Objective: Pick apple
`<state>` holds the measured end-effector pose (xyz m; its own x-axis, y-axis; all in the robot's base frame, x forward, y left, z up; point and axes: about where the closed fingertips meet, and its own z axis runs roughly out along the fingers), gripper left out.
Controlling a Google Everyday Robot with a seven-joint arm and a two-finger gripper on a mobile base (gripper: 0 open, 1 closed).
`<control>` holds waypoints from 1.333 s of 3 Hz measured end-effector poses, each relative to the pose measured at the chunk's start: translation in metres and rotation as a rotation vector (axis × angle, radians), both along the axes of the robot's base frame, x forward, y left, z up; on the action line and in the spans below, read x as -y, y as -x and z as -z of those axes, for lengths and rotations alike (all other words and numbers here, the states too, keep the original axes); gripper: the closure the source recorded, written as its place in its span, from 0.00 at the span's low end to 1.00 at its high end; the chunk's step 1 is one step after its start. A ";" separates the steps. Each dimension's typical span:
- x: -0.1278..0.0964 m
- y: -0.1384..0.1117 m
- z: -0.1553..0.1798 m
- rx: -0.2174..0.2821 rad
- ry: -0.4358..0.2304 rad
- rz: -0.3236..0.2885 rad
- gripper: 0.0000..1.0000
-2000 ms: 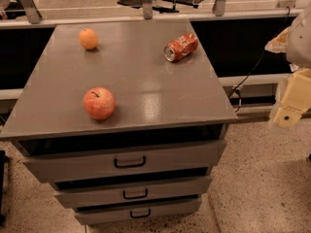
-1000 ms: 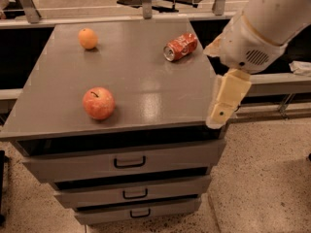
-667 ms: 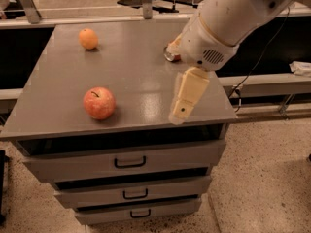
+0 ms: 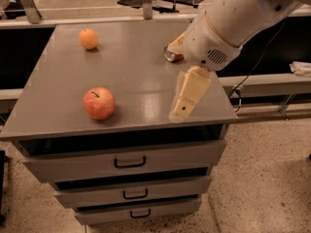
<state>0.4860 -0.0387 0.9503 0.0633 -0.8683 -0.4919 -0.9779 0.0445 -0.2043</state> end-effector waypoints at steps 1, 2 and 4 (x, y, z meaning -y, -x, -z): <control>-0.042 -0.015 0.012 -0.022 -0.109 -0.034 0.00; -0.100 -0.040 0.025 -0.035 -0.240 -0.087 0.00; -0.152 -0.053 0.051 -0.104 -0.344 -0.134 0.00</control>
Offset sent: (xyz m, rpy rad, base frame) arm 0.0616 0.1381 -0.0358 0.3411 0.0478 0.1185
